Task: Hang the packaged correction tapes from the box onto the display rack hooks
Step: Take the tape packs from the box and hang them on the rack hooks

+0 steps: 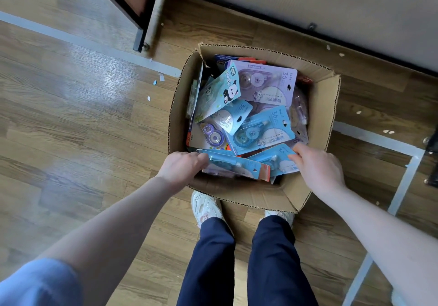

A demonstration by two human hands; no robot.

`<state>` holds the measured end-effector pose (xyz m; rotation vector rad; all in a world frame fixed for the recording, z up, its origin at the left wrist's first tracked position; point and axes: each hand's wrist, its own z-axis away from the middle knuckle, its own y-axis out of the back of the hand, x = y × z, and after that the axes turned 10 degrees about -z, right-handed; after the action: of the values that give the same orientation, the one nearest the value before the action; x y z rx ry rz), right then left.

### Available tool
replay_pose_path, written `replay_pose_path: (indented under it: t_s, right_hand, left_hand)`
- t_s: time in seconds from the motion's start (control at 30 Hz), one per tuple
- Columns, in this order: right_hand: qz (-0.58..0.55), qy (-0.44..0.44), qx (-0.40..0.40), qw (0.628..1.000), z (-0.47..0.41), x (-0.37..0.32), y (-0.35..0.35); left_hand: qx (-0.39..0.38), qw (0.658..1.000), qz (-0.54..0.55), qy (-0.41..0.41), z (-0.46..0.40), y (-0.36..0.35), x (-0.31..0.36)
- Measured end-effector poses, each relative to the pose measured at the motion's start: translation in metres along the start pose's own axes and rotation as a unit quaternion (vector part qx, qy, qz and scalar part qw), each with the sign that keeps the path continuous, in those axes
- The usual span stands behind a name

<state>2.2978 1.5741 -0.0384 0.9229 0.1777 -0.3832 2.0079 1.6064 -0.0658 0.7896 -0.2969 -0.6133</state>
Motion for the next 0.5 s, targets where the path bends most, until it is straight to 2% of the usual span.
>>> replay_pose_path:
  t_s: [0.13,0.37,0.5]
  right_hand:
    - [0.027,0.009,0.002,1.000,0.000,-0.005,0.021]
    - [0.076,0.023,-0.003,0.997,0.003,-0.022,0.059]
    - [0.061,0.027,0.019,0.998,0.009,-0.029,0.078]
  left_hand:
    - [0.034,0.998,0.030,0.052,-0.001,0.030,-0.006]
    - [-0.019,0.987,0.149,0.059,0.001,0.069,-0.021]
    - [0.006,0.984,0.165,0.063,0.014,0.093,-0.024]
